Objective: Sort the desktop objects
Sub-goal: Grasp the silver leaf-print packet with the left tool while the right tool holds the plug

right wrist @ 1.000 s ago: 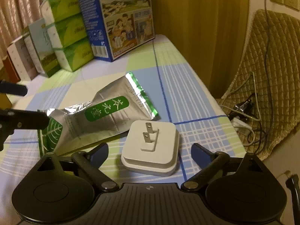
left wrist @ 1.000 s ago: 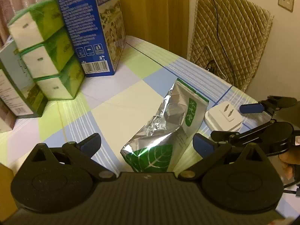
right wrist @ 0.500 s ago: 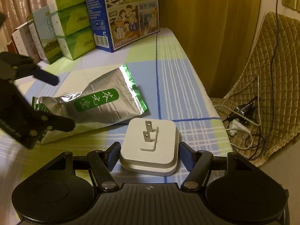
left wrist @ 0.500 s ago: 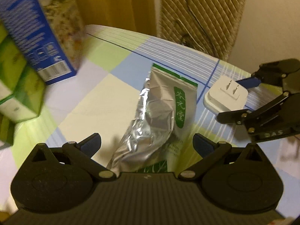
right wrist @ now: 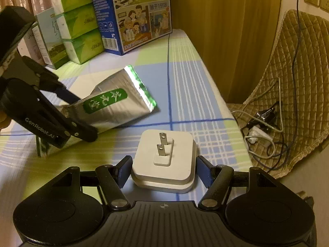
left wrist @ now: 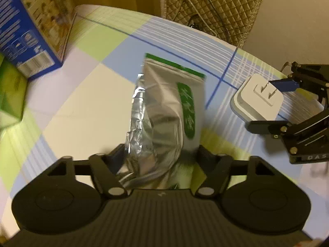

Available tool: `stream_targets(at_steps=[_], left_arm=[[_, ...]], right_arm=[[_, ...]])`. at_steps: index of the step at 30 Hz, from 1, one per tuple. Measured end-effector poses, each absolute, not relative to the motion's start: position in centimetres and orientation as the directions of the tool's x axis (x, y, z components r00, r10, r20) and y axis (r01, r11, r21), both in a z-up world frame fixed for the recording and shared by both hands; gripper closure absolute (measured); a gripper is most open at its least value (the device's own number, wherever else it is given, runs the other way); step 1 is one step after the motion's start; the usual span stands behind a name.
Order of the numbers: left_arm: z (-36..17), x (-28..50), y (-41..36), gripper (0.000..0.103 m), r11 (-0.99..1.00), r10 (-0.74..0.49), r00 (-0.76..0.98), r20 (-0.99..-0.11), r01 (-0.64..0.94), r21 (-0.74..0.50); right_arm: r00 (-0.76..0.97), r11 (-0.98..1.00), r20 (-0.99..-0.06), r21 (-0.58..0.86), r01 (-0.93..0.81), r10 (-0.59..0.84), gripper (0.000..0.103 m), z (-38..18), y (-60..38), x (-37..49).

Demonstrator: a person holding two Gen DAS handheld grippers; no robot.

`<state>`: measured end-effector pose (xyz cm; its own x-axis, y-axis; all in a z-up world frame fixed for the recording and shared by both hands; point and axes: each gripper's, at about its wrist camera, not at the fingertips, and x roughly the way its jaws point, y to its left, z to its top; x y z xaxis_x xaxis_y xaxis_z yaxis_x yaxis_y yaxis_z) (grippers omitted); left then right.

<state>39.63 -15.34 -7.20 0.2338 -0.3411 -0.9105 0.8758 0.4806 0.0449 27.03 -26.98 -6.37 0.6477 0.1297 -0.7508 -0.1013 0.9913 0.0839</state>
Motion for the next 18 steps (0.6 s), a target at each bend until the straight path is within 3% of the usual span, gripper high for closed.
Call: stream_targets(at_steps=[5, 15, 18], left_arm=[[-6.4, 37.2, -11.9, 0.053, 0.599, -0.323, 0.241, -0.915, 0.801, -0.001], [-5.7, 23.8, -0.5, 0.053, 0.821, -0.281, 0.333, -0.900, 0.569, -0.046], [-5.6, 20.4, 1.4, 0.047, 0.840, -0.277, 0.337, -0.900, 0.540, -0.056]], right_arm=[[0.632, 0.985, -0.755, 0.113, -0.132, 0.171, 0.039, -6.0, -25.4, 24.5], [0.598, 0.963, -0.762, 0.130, -0.237, 0.250, 0.039, -4.9, -20.2, 16.2], [0.597, 0.956, -0.758, 0.121, -0.267, 0.262, 0.039, -4.8, -18.9, 14.1]])
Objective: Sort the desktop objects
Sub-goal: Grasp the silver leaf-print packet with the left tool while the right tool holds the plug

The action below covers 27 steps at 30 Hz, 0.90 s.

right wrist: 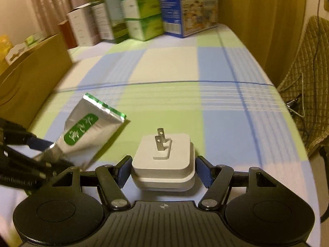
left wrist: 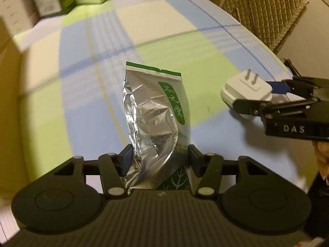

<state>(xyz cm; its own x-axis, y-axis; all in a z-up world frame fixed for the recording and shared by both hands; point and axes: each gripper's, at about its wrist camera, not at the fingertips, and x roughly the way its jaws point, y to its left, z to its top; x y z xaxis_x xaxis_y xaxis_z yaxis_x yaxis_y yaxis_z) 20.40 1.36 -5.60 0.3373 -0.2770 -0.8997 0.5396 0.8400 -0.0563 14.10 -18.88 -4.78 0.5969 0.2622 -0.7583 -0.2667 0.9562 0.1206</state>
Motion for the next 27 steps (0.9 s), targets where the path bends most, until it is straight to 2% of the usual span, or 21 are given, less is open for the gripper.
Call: stream_targets(at_steps=[3, 4, 5, 10, 12, 20, 23, 27], left_arm=[[-5.3, 18.6, 2.8, 0.035, 0.856, -0.294, 0.372, -0.880, 0.513, -0.069], [-5.3, 18.5, 3.1, 0.028, 0.860, -0.298, 0.382, -0.875, 0.506, -0.072], [-5.3, 18.5, 3.3, 0.026, 0.858, -0.302, 0.384, -0.873, 0.507, -0.074], [-5.6, 19.5, 3.0, 0.026, 0.845, -0.336, 0.361, -0.870, 0.524, -0.108], [-5.7, 19.9, 2.8, 0.026, 0.842, -0.348, 0.356, -0.867, 0.525, -0.123], [-6.3, 20.4, 2.5, 0.027, 0.850, -0.356, 0.363, -0.861, 0.509, -0.136], [-6.5, 20.4, 2.4, 0.027, 0.851, -0.357, 0.363, -0.861, 0.506, -0.139], [-6.8, 20.3, 2.2, 0.028, 0.844, -0.345, 0.365, -0.865, 0.523, -0.117]], right_arm=[[0.615, 0.956, -0.755, 0.055, -0.290, 0.230, 0.039, -4.9, -18.0, 12.7], [0.618, 0.957, -0.754, 0.046, -0.288, 0.222, 0.039, -5.1, -17.9, 12.4], [0.622, 0.959, -0.753, 0.039, -0.282, 0.214, 0.039, -5.2, -17.9, 12.1], [0.638, 0.968, -0.748, 0.025, -0.249, 0.183, 0.037, -5.7, -18.6, 11.8], [0.639, 0.970, -0.750, 0.016, -0.242, 0.172, 0.030, -6.1, -18.8, 12.0], [0.650, 0.969, -0.739, 0.017, -0.245, 0.177, 0.029, -6.8, -18.8, 11.7], [0.657, 0.966, -0.731, 0.014, -0.257, 0.186, 0.030, -6.9, -18.6, 11.6], [0.666, 0.965, -0.722, 0.008, -0.262, 0.187, 0.041, -7.0, -18.6, 11.4]])
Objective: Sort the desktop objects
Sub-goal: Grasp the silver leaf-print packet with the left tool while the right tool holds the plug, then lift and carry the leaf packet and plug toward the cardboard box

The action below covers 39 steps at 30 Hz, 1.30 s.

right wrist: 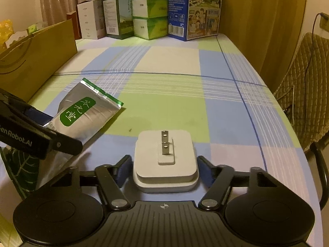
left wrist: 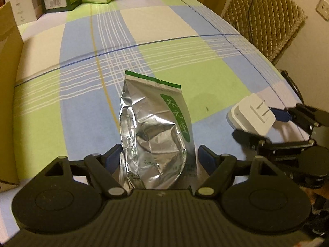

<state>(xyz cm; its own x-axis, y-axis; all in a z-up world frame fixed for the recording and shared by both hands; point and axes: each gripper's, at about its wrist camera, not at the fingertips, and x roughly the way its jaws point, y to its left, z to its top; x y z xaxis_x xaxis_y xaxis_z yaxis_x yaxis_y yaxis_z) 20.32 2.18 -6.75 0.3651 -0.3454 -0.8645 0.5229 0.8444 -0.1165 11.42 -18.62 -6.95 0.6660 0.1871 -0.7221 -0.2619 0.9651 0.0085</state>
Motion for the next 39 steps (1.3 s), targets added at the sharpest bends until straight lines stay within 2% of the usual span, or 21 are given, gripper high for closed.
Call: stream_targets(at_steps=[6, 11, 25, 28, 29, 39], left_arm=[[-6.8, 20.0, 1.9, 0.034, 0.849, -0.327, 0.386, -0.863, 0.522, -0.089], [-6.5, 19.8, 1.8, 0.053, 0.848, -0.341, 0.389, -0.856, 0.521, -0.100], [-6.2, 18.2, 2.3, 0.055, 0.855, -0.341, 0.407, -0.848, 0.510, -0.099], [-6.2, 18.2, 2.4, 0.055, 0.856, -0.342, 0.406, -0.847, 0.508, -0.102], [-6.2, 18.2, 2.4, 0.055, 0.857, -0.344, 0.406, -0.847, 0.505, -0.106], [-4.8, 17.2, 3.5, 0.056, 0.867, -0.362, 0.426, -0.829, 0.481, -0.131]], right_arm=[[0.670, 0.964, -0.718, 0.005, -0.264, 0.187, 0.041, -7.0, -18.6, 11.2], [0.671, 0.964, -0.717, 0.007, -0.265, 0.189, 0.041, -7.0, -18.5, 11.0], [0.676, 0.966, -0.714, 0.005, -0.259, 0.185, 0.037, -7.2, -18.4, 11.5], [0.676, 0.966, -0.714, 0.003, -0.258, 0.182, 0.038, -7.2, -18.3, 11.6], [0.676, 0.966, -0.714, -0.001, -0.260, 0.181, 0.041, -7.2, -18.3, 11.5], [0.702, 0.970, -0.689, 0.010, -0.243, 0.183, 0.041, -5.0, -18.1, 10.5]])
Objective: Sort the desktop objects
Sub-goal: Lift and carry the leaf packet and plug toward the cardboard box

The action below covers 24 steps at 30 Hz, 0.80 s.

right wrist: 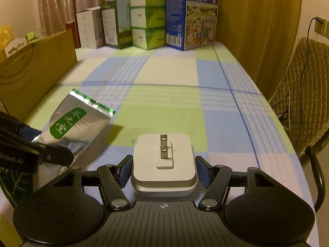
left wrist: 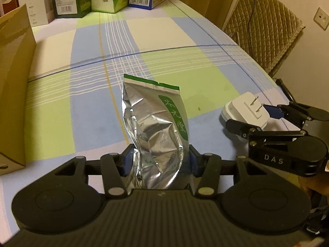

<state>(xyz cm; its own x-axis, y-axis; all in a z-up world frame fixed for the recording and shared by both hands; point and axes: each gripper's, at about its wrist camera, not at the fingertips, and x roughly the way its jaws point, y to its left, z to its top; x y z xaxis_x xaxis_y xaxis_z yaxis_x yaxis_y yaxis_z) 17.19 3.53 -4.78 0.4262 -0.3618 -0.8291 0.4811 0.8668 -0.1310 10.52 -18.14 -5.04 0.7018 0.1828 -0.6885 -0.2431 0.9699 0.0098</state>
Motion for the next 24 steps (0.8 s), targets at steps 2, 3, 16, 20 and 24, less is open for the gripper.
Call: stream_targets(at_steps=[2, 3, 16, 20, 24], left_arm=[[-4.4, 17.0, 3.9, 0.056, 0.871, -0.361, 0.429, -0.828, 0.473, -0.134], [-4.2, 16.8, 4.0, 0.056, 0.872, -0.361, 0.429, -0.828, 0.469, -0.137], [-0.9, 14.4, 6.1, 0.056, 0.895, -0.353, 0.466, -0.811, 0.422, -0.147], [0.2, 13.4, 6.7, 0.056, 0.898, -0.352, 0.481, -0.803, 0.415, -0.145], [1.2, 12.4, 7.6, 0.056, 0.903, -0.349, 0.495, -0.796, 0.404, -0.145]], right_arm=[[0.703, 0.970, -0.686, 0.015, -0.243, 0.187, 0.041, -4.5, -18.0, 10.3], [0.704, 0.970, -0.685, 0.014, -0.244, 0.187, 0.041, -4.2, -17.9, 10.1], [0.706, 0.972, -0.680, 0.044, -0.229, 0.197, 0.041, -1.0, -16.7, 7.9], [0.706, 0.971, -0.677, 0.056, -0.234, 0.209, 0.041, -0.1, -15.9, 7.1], [0.708, 0.967, -0.669, 0.063, -0.247, 0.225, 0.041, 0.8, -14.9, 6.2]])
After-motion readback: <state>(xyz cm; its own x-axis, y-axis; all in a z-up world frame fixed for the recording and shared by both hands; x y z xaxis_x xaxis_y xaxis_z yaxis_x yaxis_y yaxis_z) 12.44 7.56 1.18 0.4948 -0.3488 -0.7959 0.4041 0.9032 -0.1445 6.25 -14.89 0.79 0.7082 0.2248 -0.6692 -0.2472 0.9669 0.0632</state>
